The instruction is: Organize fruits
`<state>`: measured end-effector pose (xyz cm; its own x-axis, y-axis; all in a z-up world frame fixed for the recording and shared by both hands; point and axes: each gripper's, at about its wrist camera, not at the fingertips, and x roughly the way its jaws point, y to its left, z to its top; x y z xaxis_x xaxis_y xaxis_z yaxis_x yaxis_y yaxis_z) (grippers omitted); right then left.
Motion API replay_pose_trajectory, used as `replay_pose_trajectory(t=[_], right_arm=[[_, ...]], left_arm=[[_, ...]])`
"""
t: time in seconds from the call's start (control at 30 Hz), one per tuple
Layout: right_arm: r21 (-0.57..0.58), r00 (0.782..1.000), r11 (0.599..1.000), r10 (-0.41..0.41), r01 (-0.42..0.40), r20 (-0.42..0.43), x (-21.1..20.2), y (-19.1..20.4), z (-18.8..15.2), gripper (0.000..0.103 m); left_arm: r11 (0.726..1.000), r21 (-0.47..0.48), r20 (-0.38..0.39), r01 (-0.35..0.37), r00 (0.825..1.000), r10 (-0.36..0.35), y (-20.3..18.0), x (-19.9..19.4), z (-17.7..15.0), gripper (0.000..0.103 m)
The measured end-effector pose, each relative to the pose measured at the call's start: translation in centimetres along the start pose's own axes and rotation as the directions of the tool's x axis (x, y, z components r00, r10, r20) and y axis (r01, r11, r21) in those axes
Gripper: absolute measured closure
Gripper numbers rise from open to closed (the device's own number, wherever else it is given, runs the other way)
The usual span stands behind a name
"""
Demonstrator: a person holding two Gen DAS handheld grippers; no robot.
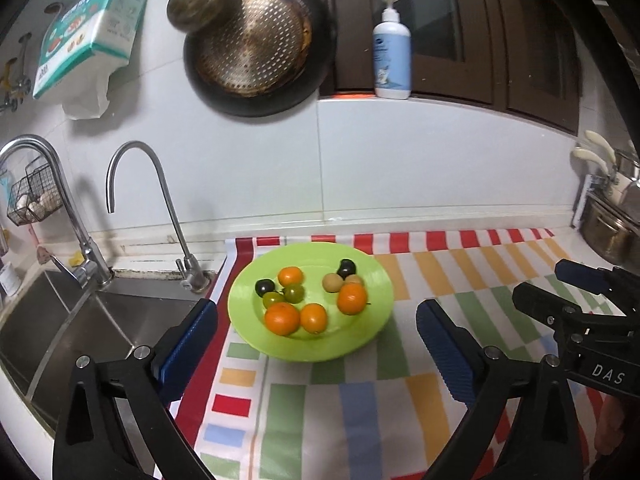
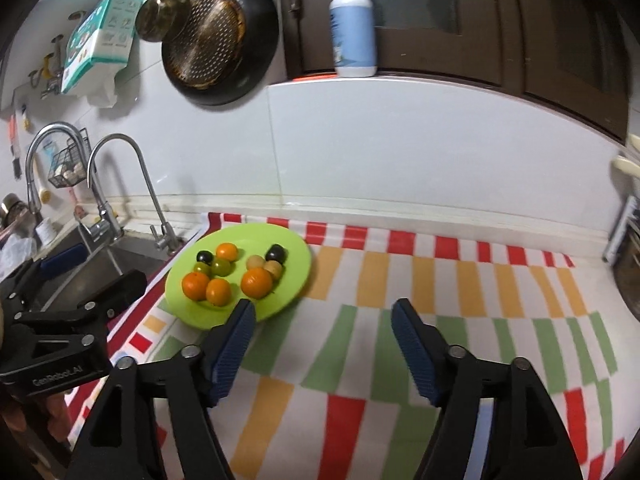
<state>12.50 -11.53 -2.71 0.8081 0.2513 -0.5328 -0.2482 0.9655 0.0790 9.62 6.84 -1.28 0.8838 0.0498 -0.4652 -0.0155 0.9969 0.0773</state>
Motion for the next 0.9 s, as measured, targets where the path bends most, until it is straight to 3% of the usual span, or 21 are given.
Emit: replay_pose_trajectory(t=[0.4,0.9], right_arm=[[0.036,0.997,0.998,-0.059,0.057,0.046,-6.3,-1.0,-1.9,0.029],[0.05,0.994,0.996,-0.078,0.074,0.082,-10.6,-1.1,-3.5,0.029]], left_arm=[[0.999,0.036,0.046,0.028,0.999,-0.029,-1.6,-4.7,-0.8,0.001],[0.997,0.04,0.068,0.07,0.995,-0.072,-2.2,-8.7,-1.4,0.0]])
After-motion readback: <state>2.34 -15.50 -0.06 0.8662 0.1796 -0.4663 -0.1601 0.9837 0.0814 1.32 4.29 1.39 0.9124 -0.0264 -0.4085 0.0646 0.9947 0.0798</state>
